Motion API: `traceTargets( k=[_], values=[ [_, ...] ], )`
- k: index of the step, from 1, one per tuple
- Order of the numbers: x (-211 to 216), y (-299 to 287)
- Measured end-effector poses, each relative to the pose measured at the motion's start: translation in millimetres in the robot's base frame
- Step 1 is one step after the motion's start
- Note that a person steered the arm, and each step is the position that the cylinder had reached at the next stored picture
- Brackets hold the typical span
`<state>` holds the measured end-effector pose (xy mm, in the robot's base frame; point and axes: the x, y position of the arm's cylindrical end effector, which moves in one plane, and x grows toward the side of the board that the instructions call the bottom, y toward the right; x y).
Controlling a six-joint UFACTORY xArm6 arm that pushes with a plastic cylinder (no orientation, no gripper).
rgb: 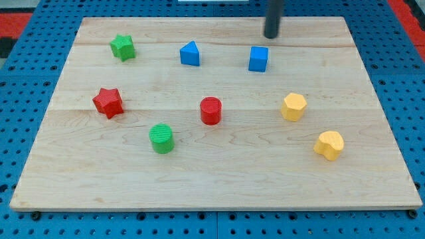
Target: Move the blue triangle to the top of the red circle
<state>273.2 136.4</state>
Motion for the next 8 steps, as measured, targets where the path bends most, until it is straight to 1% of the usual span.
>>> traceTargets(
  k=[1, 3, 4, 5, 6, 7, 8],
  values=[
    [59, -5],
    [38, -84],
    [25, -151],
    [12, -187],
    [-22, -187],
    [-18, -191],
    [-42, -237]
  ],
)
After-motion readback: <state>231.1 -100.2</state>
